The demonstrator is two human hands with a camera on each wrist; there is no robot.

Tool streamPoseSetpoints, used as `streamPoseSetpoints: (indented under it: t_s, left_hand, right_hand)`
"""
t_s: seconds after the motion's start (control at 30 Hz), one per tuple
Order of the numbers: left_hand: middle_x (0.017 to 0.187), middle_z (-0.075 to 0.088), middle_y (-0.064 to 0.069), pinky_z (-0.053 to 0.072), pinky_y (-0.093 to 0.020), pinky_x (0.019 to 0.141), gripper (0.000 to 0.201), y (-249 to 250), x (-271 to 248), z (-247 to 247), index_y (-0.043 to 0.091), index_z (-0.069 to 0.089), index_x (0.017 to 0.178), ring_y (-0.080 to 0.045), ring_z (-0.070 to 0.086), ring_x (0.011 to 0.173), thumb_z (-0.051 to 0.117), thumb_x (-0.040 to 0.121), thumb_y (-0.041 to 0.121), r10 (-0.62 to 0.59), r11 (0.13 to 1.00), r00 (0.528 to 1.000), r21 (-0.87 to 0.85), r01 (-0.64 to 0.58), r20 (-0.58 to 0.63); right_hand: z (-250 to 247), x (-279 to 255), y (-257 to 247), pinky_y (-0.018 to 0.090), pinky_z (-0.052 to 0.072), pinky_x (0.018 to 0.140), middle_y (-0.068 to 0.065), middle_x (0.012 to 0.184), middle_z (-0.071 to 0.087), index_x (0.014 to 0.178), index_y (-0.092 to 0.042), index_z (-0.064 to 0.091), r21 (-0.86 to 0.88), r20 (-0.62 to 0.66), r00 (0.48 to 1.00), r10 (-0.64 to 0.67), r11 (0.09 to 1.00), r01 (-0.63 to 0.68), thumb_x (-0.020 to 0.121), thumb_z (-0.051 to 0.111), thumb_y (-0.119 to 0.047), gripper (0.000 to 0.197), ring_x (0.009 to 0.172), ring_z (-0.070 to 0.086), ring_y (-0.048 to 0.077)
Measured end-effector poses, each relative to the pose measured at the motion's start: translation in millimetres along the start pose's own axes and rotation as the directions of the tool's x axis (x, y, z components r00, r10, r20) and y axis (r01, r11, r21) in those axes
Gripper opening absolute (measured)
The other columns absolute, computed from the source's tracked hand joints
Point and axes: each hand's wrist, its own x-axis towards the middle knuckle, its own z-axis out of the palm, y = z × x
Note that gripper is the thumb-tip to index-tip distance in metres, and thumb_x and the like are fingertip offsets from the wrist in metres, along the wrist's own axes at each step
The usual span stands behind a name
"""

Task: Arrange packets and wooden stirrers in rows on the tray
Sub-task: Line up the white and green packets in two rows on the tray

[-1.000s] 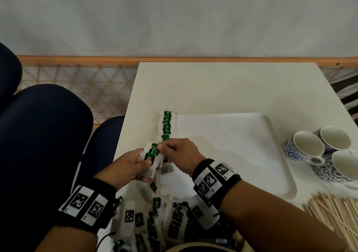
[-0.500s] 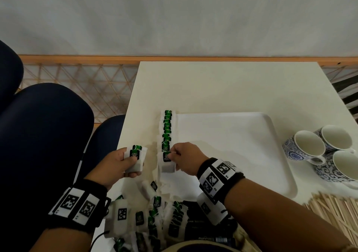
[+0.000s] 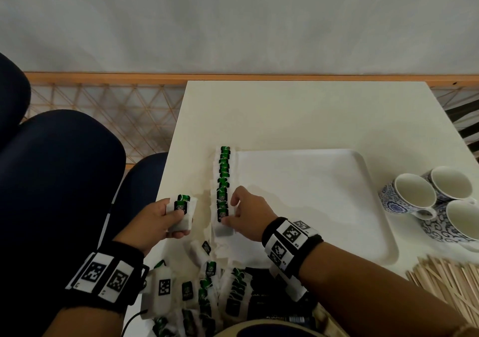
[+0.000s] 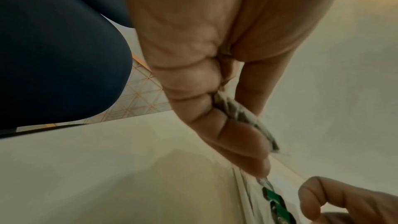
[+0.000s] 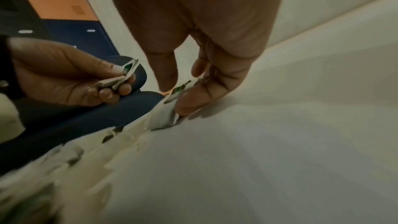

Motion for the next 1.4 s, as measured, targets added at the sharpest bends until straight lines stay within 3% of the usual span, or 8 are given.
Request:
streamPoseSetpoints:
  t_s: [0.13, 0.37, 0.5, 0.6, 0.8, 0.93, 1.17, 1.4]
  left_hand:
    - [0.095, 0.066, -0.022, 0.056, -0.024, 0.055, 0.016, -2, 1, 1, 0.001, 0.06, 0.108, -0.025, 0.069, 0.067, 0.049, 0.096, 0.001, 0.0, 1.0, 1.0, -0.001, 0.0, 0.013]
    - [0.096, 0.073, -0.017, 0.056, -0.024, 0.062, 0.023, -6, 1, 4, 0.003, 0.064, 0.107, -0.024, 0.07, 0.078, 0.063, 0.085, -0.006, 0.028, 0.999, 0.997, 0.02, -0.03, 0.069]
    - [0.099, 0.072, -0.017, 0.057, -0.028, 0.066, 0.027, -8, 2, 7, 0.004, 0.063, 0.109, -0.025, 0.07, 0.082, 0.064, 0.084, -0.006, 0.042, 0.998, 0.994, 0.049, -0.047, 0.101]
    - [0.098, 0.071, -0.018, 0.056, -0.028, 0.065, 0.035, -5, 2, 12, 0.006, 0.063, 0.108, -0.024, 0.07, 0.081, 0.073, 0.075, 0.001, 0.061, 0.993, 0.988, 0.092, -0.075, 0.141]
    - [0.098, 0.069, -0.016, 0.056, -0.03, 0.063, 0.038, -1, 4, 19, 0.008, 0.06, 0.11, -0.024, 0.068, 0.081, 0.071, 0.077, -0.007, 0.077, 0.978, 0.982, 0.18, -0.109, 0.175]
    - [0.098, 0.068, -0.013, 0.056, -0.033, 0.063, 0.045, -5, 5, 12, 0.012, 0.06, 0.105, -0.026, 0.066, 0.087, 0.076, 0.064, 0.003, 0.072, 0.982, 0.99, 0.166, -0.092, 0.122]
    - [0.106, 0.066, -0.015, 0.057, -0.03, 0.065, 0.028, -14, 5, -3, 0.01, 0.059, 0.103, -0.033, 0.069, 0.091, 0.063, 0.083, -0.009, 0.096, 0.981, 0.995, 0.166, -0.097, 0.012]
    - [0.102, 0.068, -0.016, 0.058, -0.029, 0.063, 0.025, -14, 3, 0, 0.007, 0.058, 0.101, -0.03, 0.072, 0.083, 0.063, 0.083, -0.01, 0.102, 0.984, 0.995, 0.148, -0.103, 0.013]
  right_hand:
    - [-3, -3, -2, 0.025, 0.04, 0.063, -0.001, 0.09, 0.054, 0.09, -0.02, 0.046, -0.22, 0.074, 0.993, -0.095, 0.969, 0.109, 0.08, 0.071, -0.022, 0.028, 0.081, 0.051, 0.019]
    - [4, 1, -7, 0.023, 0.037, 0.054, 0.003, 0.085, 0.056, 0.085, -0.016, 0.047, -0.298, 0.096, 0.988, -0.123, 0.943, 0.146, 0.083, 0.06, -0.018, 0.013, 0.079, 0.053, 0.023]
    - [4, -1, -10, 0.028, 0.043, 0.065, 0.0, 0.078, 0.057, 0.077, -0.02, 0.049, -0.155, 0.026, 0.99, -0.141, 0.977, 0.144, 0.088, 0.061, -0.035, 0.022, 0.074, 0.053, 0.018]
    - [3, -2, -16, 0.026, 0.043, 0.071, 0.0, 0.088, 0.064, 0.094, -0.016, 0.061, 0.023, 0.004, 0.988, -0.151, 0.988, 0.151, 0.093, 0.051, -0.052, 0.038, 0.079, 0.056, 0.014]
    - [-4, -5, -22, 0.015, 0.041, 0.061, -0.003, 0.072, 0.062, 0.088, -0.015, 0.069, 0.138, -0.008, 0.978, -0.208, 0.969, 0.207, 0.097, 0.053, -0.037, 0.028, 0.063, 0.053, 0.005]
    - [-14, -5, -21, 0.026, 0.047, 0.068, 0.012, 0.074, 0.068, 0.079, -0.007, 0.062, 0.176, -0.102, 0.982, -0.158, 0.969, 0.175, 0.097, 0.053, -0.032, 0.033, 0.069, 0.063, 0.019]
    - [-10, -9, -7, 0.028, 0.052, 0.072, 0.01, 0.088, 0.069, 0.086, -0.012, 0.063, -0.046, 0.171, 0.98, -0.101, 0.993, 0.11, 0.094, 0.058, -0.026, 0.017, 0.077, 0.066, 0.02]
    - [4, -8, -3, 0.025, 0.038, 0.07, 0.0, 0.084, 0.055, 0.082, -0.017, 0.052, -0.156, 0.067, 0.996, -0.066, 0.985, 0.076, 0.091, 0.058, -0.03, 0.018, 0.081, 0.05, 0.018]
